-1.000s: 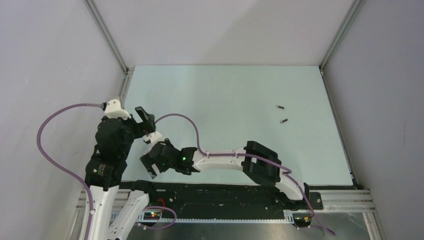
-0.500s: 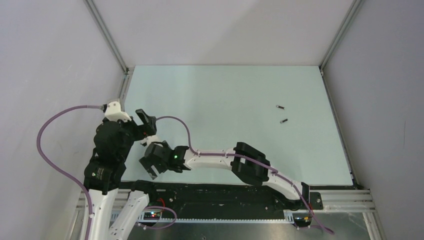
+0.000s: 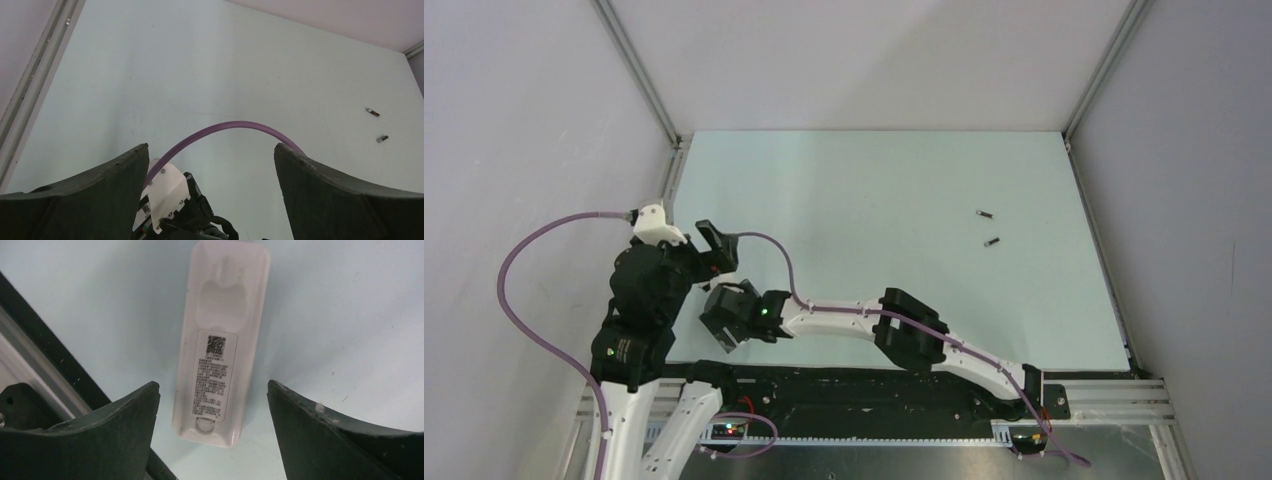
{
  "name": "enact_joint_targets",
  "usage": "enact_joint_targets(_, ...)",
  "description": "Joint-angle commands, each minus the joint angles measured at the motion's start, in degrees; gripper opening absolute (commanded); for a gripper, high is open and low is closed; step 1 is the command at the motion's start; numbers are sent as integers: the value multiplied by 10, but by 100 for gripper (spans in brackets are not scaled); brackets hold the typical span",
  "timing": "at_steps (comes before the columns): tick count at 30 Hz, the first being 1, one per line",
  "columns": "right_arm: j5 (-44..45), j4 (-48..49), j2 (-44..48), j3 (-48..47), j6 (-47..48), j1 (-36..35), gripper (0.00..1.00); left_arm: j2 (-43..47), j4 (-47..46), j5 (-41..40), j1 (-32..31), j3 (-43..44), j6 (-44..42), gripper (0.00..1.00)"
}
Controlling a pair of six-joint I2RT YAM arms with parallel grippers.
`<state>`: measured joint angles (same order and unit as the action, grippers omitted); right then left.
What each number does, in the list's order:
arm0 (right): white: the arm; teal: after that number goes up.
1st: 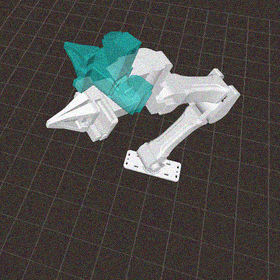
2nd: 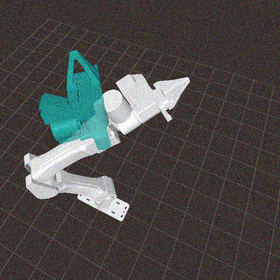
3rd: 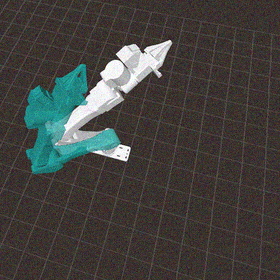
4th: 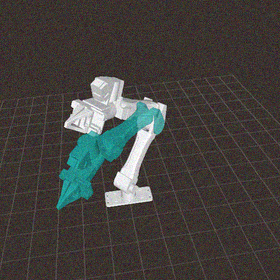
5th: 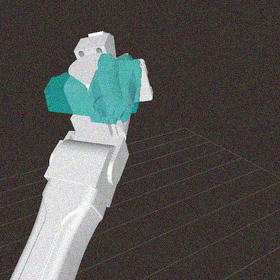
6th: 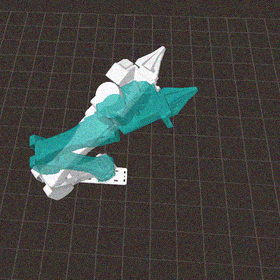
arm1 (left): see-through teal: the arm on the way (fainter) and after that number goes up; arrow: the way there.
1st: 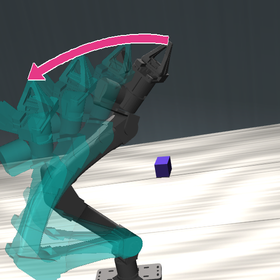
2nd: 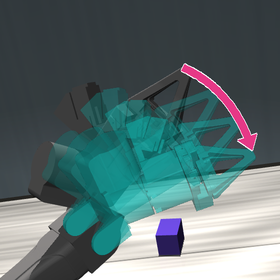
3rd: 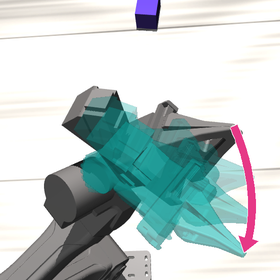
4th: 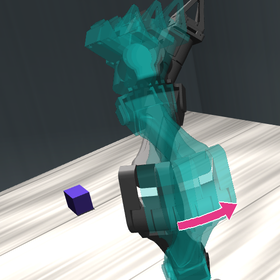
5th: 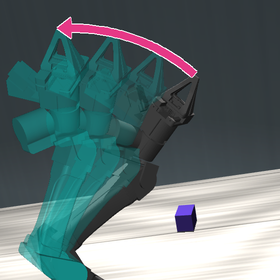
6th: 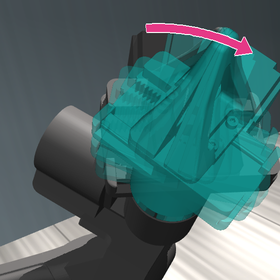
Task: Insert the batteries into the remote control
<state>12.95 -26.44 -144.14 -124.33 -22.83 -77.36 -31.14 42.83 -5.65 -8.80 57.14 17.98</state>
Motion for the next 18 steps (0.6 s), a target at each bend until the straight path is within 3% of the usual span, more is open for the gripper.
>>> enact_joint_targets(1, 43, -61, -36, -62, -4, 13, 82, 2, -5, 11, 4, 7, -6, 98)
enact_joint_targets(10, 98, -126, -23, -59, -52, 40, 63, -8, -6, 9, 4, 7, -13, 98)
enact_joint_targets(18, 80, -53, 36, 46, -19, 48, 57, -13, -7, 5, 4, 4, -12, 98)
